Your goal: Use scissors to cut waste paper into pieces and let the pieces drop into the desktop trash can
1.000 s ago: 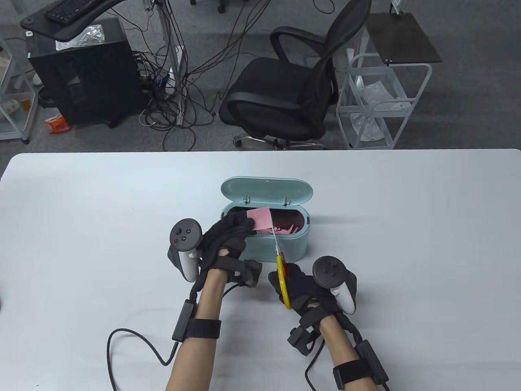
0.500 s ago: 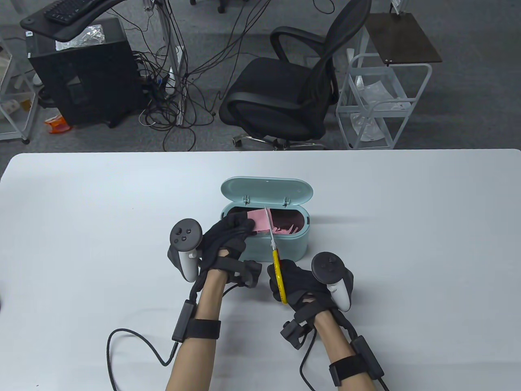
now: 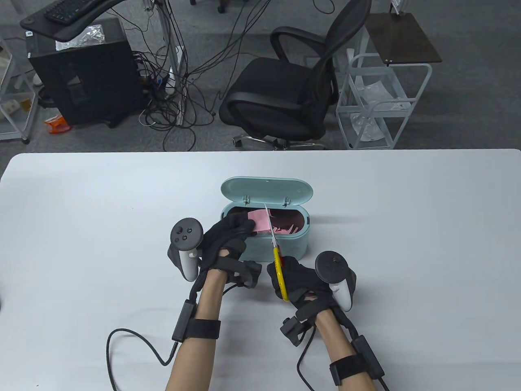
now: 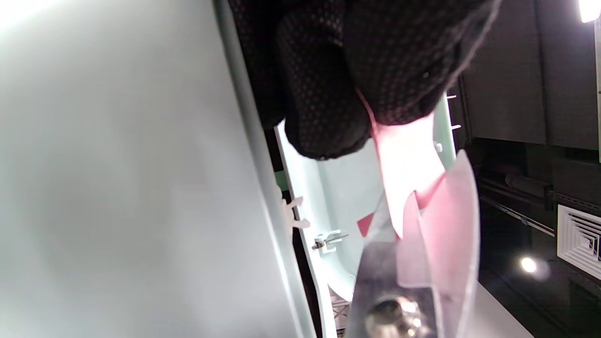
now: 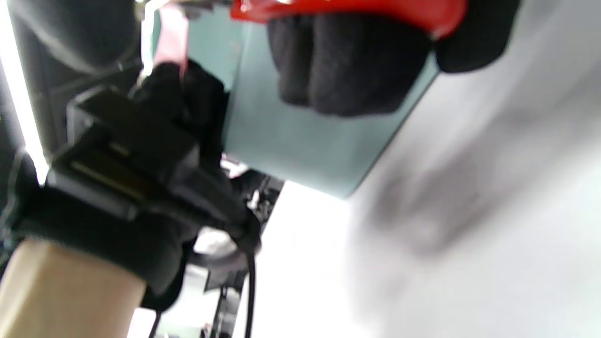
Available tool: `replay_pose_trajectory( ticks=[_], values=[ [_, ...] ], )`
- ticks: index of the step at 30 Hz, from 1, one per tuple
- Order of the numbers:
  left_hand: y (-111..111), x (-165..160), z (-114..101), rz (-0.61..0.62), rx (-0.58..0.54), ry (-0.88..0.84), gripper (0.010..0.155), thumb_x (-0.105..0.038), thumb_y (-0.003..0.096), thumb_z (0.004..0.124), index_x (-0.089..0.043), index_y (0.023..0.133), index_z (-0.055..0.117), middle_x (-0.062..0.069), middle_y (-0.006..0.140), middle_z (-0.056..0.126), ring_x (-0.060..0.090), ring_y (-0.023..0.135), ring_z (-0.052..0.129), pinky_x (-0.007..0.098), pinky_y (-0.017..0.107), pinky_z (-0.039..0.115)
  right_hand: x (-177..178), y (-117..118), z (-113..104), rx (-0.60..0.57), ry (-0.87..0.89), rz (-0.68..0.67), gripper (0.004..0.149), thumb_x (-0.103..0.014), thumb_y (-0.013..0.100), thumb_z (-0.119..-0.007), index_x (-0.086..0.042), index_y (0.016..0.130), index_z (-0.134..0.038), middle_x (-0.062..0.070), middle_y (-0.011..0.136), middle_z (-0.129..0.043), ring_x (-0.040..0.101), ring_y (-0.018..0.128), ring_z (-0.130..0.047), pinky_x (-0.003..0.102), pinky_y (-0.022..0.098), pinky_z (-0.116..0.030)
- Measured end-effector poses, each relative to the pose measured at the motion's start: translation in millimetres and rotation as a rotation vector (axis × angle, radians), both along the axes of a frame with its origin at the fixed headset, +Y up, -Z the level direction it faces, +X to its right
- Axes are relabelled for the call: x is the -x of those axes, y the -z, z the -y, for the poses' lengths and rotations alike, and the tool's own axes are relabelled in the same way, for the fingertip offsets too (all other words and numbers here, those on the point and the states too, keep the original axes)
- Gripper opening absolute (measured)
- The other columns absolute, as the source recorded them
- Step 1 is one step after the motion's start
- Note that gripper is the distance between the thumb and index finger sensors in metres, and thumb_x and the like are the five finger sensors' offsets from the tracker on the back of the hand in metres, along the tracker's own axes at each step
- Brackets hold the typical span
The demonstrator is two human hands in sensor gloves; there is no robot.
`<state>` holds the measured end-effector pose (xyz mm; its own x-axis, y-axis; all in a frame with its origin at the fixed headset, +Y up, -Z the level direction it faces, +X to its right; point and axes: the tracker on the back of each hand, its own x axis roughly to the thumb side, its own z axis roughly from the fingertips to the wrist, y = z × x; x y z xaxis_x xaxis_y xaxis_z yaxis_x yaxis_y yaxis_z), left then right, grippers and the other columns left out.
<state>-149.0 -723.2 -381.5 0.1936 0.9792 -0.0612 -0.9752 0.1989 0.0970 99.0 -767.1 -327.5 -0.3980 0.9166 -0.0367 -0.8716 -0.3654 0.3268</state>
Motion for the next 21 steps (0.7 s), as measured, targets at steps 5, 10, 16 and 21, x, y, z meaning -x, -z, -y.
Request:
replay_pose_trajectory(
  ticks=[5,10,16,21],
  values=[
    [1.7,1.0,-0.9,0.032,0.004,0.019,0.039,-0.038,0.0389,0.091,-0.025,0.075,0.095,-0.007,0.064,0.106,0.02,0.079,0.095,0.071,0.072,0.033,-1.8,2.4,-3.2,-0.013,-0.009,0.019,0.073,-0.068,0.04,-0.069,-0.012,0.086,-0.069,0.007,0.07,-0.087,0.024,0.04,-0.096,0.058,0.061,-0.071],
    [2.6,1.8,-1.3,0.052,0.008,0.026,0.039,-0.038,0.0389,0.091,-0.025,0.075,0.095,-0.007,0.065,0.107,0.02,0.08,0.094,0.071,0.072,0.032,-1.0,3.3,-3.0,-0.031,-0.002,0.039,0.072,-0.067,0.04,-0.071,-0.012,0.085,-0.07,0.006,0.068,-0.089,0.023,0.039,-0.097,0.057,0.06,-0.073],
    [3.0,2.0,-1.5,0.06,0.01,0.028,0.039,-0.038,0.0391,0.091,-0.025,0.075,0.095,-0.007,0.065,0.106,0.02,0.08,0.094,0.071,0.072,0.032,-2.4,3.4,-3.0,-0.044,-0.003,0.07,0.069,-0.066,0.04,-0.069,-0.012,0.084,-0.073,0.004,0.064,-0.091,0.021,0.035,-0.098,0.056,0.058,-0.076],
    [3.4,2.0,-1.2,0.059,0.009,0.035,0.039,-0.038,0.0392,0.091,-0.025,0.075,0.095,-0.007,0.065,0.106,0.02,0.08,0.094,0.071,0.072,0.033,-4.2,3.8,-3.4,-0.039,0.045,0.141,0.06,-0.056,0.04,-0.073,-0.009,0.077,-0.079,-0.002,0.048,-0.097,0.013,0.019,-0.101,0.049,0.053,-0.085]
  ],
)
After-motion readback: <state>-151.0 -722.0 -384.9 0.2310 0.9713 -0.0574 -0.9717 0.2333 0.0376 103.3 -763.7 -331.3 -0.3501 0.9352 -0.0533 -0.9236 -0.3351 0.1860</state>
